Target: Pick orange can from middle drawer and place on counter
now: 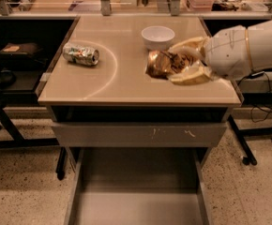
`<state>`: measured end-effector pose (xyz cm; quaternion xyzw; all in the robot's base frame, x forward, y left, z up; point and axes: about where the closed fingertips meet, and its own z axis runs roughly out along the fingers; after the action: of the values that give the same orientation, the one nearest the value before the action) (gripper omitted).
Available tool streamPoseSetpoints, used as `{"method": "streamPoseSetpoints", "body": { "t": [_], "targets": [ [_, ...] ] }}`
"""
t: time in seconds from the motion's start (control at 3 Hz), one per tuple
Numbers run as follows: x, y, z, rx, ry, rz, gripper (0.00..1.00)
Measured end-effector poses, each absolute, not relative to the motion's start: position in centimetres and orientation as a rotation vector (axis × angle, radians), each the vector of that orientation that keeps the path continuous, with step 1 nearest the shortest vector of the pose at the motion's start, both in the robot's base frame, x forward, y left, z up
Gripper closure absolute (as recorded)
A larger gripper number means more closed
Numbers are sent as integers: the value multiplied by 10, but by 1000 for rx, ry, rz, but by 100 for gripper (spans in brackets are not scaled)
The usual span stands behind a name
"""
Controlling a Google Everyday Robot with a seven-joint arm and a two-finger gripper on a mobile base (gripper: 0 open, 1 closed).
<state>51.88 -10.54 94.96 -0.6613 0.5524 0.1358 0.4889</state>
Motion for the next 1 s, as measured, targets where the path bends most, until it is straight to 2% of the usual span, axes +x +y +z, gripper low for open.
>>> {"method": "streamPoseSetpoints", "body": {
  "t": [0.67,1.0],
  "targets": [
    [593,-39,974,-1675,1159,588,100],
    [634,-10,970,-1724,1241,548,100]
  ]
}}
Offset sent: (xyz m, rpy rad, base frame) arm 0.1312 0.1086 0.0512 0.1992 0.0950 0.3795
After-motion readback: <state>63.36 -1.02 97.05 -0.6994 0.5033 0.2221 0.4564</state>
